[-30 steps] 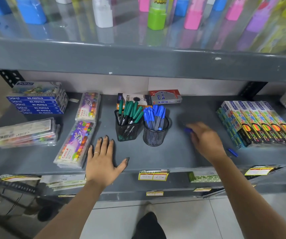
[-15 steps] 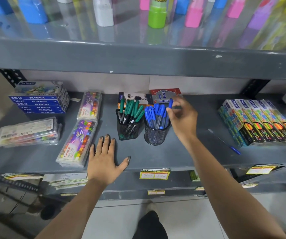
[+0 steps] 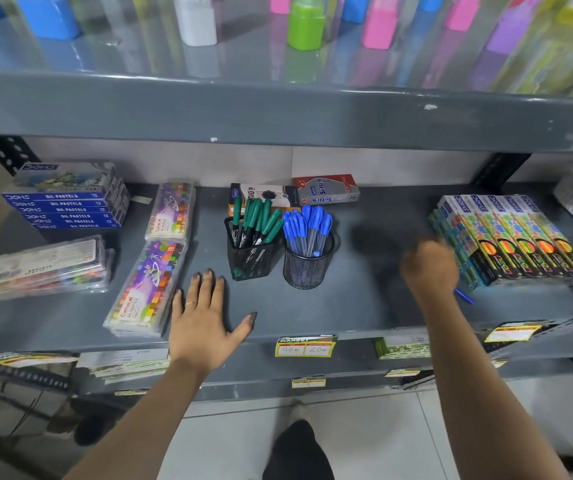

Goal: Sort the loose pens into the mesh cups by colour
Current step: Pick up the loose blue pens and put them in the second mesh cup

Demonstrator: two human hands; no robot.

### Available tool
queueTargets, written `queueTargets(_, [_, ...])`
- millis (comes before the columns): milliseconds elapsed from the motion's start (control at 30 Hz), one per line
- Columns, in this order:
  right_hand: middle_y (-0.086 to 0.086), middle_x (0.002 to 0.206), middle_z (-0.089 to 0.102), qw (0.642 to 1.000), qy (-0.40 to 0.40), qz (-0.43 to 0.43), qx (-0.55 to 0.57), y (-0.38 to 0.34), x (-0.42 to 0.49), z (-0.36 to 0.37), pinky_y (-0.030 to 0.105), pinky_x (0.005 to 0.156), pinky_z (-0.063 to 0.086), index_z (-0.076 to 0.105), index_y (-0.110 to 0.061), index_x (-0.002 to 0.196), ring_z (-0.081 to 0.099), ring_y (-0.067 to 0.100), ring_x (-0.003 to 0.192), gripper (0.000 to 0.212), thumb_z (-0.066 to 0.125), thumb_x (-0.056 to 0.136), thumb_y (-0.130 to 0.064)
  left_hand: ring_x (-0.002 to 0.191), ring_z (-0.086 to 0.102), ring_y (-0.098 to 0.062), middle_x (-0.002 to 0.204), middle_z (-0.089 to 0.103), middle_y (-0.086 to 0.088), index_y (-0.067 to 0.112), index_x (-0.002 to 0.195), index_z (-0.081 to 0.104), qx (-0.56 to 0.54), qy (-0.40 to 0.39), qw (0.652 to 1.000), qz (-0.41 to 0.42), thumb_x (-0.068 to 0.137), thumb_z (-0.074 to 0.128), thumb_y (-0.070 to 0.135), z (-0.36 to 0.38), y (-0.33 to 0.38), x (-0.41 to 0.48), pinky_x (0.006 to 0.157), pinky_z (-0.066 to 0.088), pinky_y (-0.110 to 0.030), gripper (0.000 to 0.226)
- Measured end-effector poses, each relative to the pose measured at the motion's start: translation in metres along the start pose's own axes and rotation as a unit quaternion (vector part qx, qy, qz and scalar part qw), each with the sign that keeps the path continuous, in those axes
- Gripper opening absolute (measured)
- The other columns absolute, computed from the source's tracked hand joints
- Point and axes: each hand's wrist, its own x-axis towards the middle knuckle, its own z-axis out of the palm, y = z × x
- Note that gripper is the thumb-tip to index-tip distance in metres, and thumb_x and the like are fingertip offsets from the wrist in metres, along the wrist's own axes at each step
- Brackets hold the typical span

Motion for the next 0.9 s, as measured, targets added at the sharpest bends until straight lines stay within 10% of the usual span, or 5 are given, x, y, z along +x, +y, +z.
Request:
queueTargets(200, [0.018, 0.134, 0.047, 0.976, -0.085, 0.172, -0.101, 0.058, -0.007, 0.011, 0.049, 0.095, 0.041, 0.053, 0.000, 0.129, 0.040, 0.038, 0.125, 0.043, 0.058, 0.087, -0.012, 0.148, 0.015, -0.028, 0.160, 0.026, -0.010, 0.013, 0.149, 0.031, 0.004, -0.001, 1.000, 0.001, 0.083, 0.021, 0.079, 0.000, 0.001, 0.001, 0.119, 0.012, -0.053, 0.094])
queueTargets(500, [0.022, 0.102, 0.067, 0.990, 0.004, 0.073, 0.121, 0.050, -0.017, 0.010, 0.037, 0.078, 0.050, 0.066, -0.004, 0.105, 0.063, 0.039, 0.091, 0.022, 0.053, 0.087, -0.003, 0.148, 0.014, -0.028, 0.160, 0.025, -0.010, 0.014, 0.149, 0.031, 0.006, -0.005, 1.000, 0.002, 0.082, 0.018, 0.080, -0.001, 0.000, 0.001, 0.119, 0.012, -0.053, 0.095])
queueTargets(767, [0.004, 0.082, 0.069, 0.783, 0.134, -0.029, 0.606, -0.026, -0.021, -0.063, 0.021, 0.076, 0.054, 0.052, -0.019, 0.108, 0.066, 0.007, 0.070, 0.039, 0.069, 0.082, 0.003, 0.148, 0.013, -0.028, 0.160, 0.024, -0.010, 0.014, 0.149, 0.030, 0.007, -0.006, 1.000, 0.003, 0.082, 0.017, 0.080, 0.000, 0.000, 0.000, 0.119, 0.011, -0.053, 0.095])
queueTargets(900, [0.003, 0.083, 0.070, 0.756, 0.080, -0.123, 0.637, -0.056, -0.019, -0.065, 0.028, 0.079, 0.054, 0.059, -0.022, 0.094, 0.068, 0.011, 0.075, 0.033, 0.067, 0.082, 0.007, 0.148, 0.016, -0.028, 0.159, 0.027, -0.010, 0.013, 0.148, 0.033, -0.001, -0.001, 1.000, 0.001, 0.082, 0.021, 0.079, 0.000, 0.001, 0.000, 0.118, 0.013, -0.053, 0.094])
